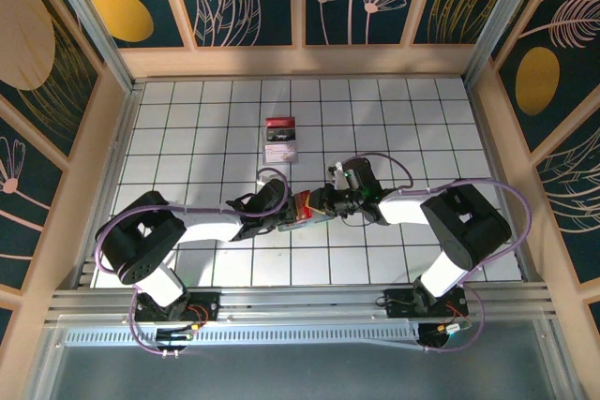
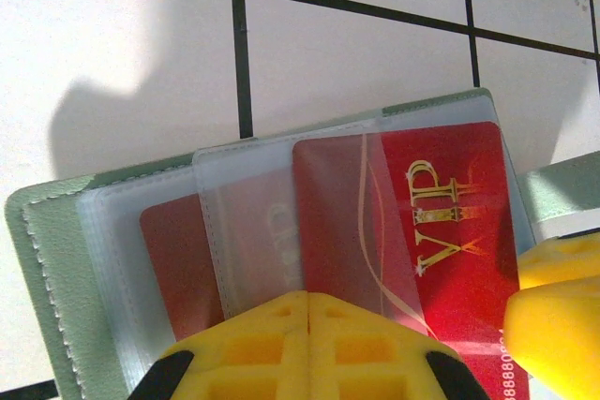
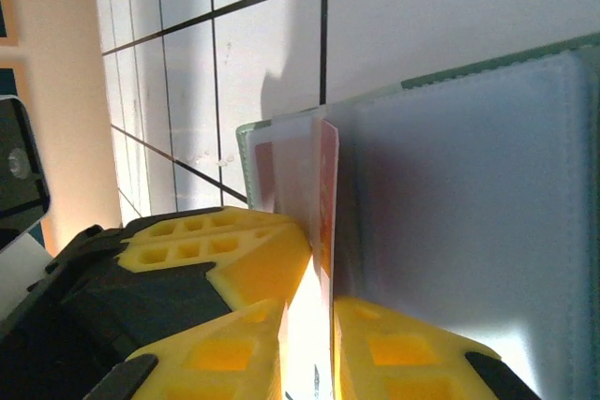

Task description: Take the credit cards out of the card holder

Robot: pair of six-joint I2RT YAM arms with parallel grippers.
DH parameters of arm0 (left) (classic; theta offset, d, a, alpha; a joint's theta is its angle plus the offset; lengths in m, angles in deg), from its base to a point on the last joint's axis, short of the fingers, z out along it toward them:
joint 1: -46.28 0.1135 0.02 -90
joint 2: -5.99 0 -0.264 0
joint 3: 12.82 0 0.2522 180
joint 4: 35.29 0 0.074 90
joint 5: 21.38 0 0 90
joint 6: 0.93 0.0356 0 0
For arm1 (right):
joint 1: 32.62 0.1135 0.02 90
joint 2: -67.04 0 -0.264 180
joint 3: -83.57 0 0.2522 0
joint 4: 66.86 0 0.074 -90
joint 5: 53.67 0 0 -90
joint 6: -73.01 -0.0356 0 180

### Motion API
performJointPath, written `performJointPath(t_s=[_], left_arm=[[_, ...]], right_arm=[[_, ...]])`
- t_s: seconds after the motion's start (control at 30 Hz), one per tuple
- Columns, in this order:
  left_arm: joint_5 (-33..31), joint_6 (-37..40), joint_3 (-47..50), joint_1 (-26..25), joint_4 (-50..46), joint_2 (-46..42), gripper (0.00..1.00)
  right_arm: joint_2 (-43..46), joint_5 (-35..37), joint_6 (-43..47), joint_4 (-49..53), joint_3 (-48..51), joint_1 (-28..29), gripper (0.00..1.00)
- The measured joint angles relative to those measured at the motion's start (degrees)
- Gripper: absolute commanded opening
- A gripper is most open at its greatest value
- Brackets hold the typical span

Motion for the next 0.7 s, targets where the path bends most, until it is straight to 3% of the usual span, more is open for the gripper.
performJointPath(t_s=[0.3,0.43,0.6,0.7], left_arm=[[-0.07,0.00,0.02,0.00,0.00,0.00,0.00],[-0.13,0.00,0.02,0.00,0.00,0.00,0.00],[-0.57,-0.02,0.02,0.00,-0.02,-0.09,0.00],[-1.03,0.00,0.13,0.00,-0.44,-0.61,0.08]], right_arm=[[-1.01,0.31,0.28,0.42,-0.46,0.13,0.15],[-1.20,1.29,1.31,2.32,-1.60,0.50,0.01],[-0.85,2.89,2.75,4.79,-2.16,0.59,0.00],[1.36,4.44,4.26,7.28,-2.19,0.46,0.00]])
